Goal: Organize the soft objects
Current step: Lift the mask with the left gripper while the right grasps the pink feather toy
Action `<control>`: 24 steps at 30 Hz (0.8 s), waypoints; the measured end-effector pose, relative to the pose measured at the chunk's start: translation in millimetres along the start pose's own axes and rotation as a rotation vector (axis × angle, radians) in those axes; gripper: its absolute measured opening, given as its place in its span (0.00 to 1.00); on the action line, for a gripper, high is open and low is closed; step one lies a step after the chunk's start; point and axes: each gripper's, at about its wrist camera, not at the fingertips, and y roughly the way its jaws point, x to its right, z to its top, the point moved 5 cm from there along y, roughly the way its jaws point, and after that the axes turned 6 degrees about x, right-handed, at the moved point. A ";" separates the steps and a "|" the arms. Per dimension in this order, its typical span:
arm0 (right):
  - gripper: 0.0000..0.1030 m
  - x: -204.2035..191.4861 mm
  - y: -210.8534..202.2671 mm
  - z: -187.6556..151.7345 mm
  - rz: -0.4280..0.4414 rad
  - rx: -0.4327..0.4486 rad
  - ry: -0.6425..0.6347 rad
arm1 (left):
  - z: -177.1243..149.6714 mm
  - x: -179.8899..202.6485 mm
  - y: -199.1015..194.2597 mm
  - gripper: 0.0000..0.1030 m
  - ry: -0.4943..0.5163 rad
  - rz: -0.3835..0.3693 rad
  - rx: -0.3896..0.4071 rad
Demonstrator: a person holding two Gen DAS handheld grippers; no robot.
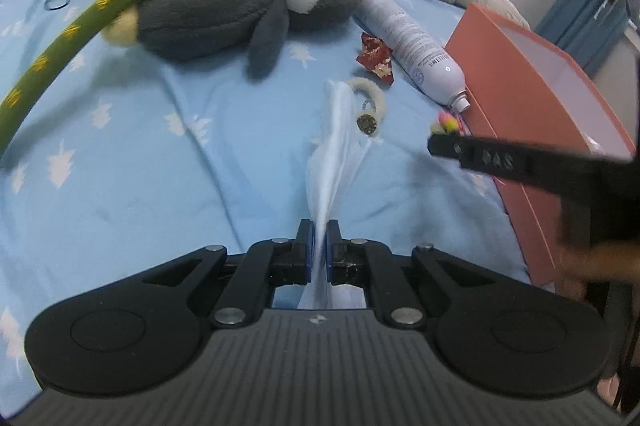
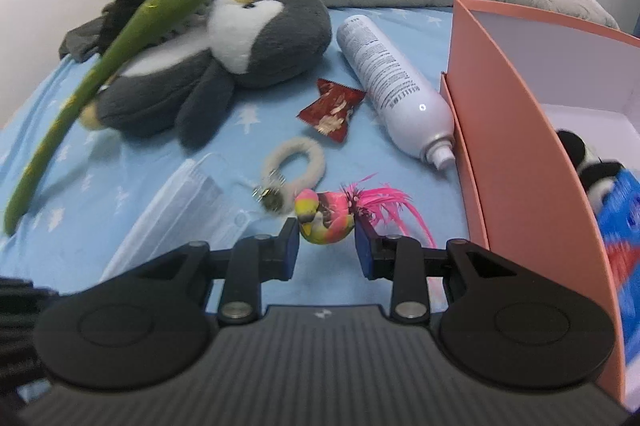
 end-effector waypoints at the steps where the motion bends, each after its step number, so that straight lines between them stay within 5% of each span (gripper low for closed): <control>1: 0.32 -1.0 -6.3 -3.5 0.006 0.005 0.002 | -2.5 0.4 -5.2 0.08 0.000 0.006 0.007; 12: 0.33 -13.6 -62.6 -33.1 0.064 0.042 0.006 | -16.3 4.1 -41.5 0.08 -0.037 0.031 0.059; 24: 0.32 -26.2 -104.0 -37.8 0.044 0.070 0.036 | -16.9 8.1 -53.1 0.08 -0.029 -0.052 0.048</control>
